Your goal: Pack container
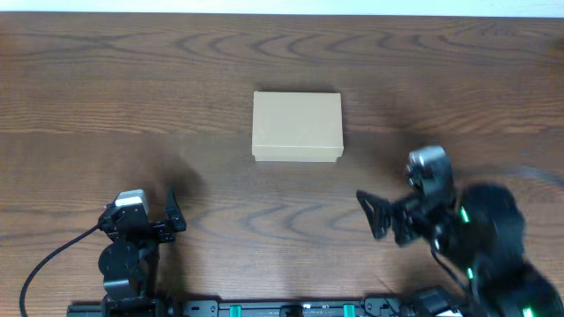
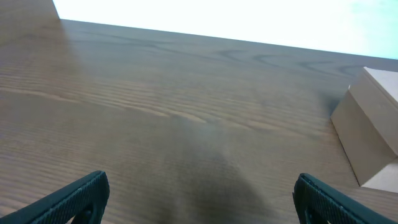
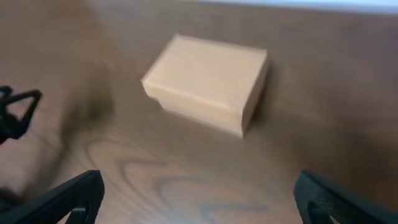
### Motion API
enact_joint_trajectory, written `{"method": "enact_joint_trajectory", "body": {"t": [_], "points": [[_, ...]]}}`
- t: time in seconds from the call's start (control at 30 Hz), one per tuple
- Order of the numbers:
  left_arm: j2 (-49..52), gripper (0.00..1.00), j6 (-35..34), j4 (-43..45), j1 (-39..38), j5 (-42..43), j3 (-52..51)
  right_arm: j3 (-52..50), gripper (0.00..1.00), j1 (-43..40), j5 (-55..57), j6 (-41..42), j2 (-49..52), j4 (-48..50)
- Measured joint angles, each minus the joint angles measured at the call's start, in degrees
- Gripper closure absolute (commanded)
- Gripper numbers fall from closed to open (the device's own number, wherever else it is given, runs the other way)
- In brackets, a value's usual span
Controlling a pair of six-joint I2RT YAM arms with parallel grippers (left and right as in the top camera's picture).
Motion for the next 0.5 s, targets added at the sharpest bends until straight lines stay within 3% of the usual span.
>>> {"method": "enact_joint_trajectory", "body": {"t": [0.27,0.5], "points": [[0.0,0.05,0.0,0.0,0.0,0.0,0.0,-16.0,0.01,1.2,2.8,-0.9,-18.0,2.8],[0.0,0.05,0.0,0.0,0.0,0.0,0.0,-26.6,0.01,3.9,3.4,-1.1,-25.6,7.8]]}}
